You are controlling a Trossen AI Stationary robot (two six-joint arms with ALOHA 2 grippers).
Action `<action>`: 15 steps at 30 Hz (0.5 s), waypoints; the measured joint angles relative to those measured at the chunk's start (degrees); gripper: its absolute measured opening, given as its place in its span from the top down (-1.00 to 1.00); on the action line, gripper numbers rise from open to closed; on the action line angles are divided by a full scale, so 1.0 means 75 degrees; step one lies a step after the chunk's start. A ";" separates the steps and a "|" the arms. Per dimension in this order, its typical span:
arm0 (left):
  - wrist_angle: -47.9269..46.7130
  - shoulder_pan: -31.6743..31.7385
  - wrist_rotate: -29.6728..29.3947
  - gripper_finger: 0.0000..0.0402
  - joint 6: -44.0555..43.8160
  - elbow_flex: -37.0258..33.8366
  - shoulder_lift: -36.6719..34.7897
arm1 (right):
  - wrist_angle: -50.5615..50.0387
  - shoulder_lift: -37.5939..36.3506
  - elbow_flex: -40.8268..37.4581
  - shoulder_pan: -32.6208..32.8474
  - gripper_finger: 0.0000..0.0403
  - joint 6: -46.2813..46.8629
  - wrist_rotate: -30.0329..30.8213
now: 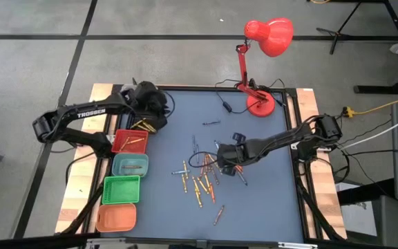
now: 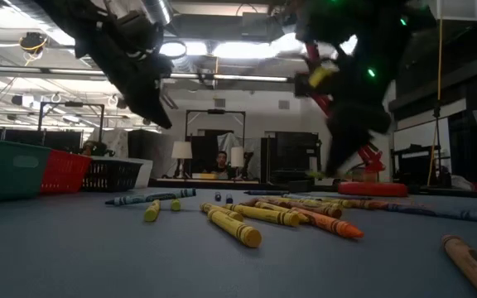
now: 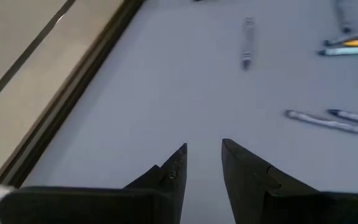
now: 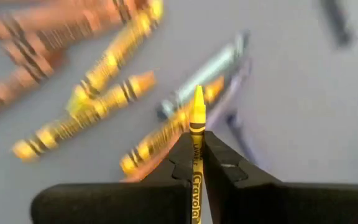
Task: Sort crayons
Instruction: Put the green crayon into the black bin
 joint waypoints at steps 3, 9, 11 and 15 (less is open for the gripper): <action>0.0073 -0.0424 0.0009 0.58 0.0032 0.0000 0.0000 | 0.0073 -0.0001 0.0519 0.0000 0.92 -0.0718 0.0377; 0.0185 -0.1309 0.0013 0.58 0.0041 0.0000 0.0000 | 0.1511 -0.0015 0.1438 0.0000 0.92 -0.2647 0.0677; 0.0260 -0.1616 0.0012 0.58 0.0039 0.0000 0.0000 | 0.2298 -0.0019 0.1595 0.0003 0.92 -0.3280 0.0599; 0.0603 -0.2300 0.0012 0.58 0.0041 0.0000 0.0000 | 0.3860 -0.0024 0.1641 0.0003 0.92 -0.4267 0.0151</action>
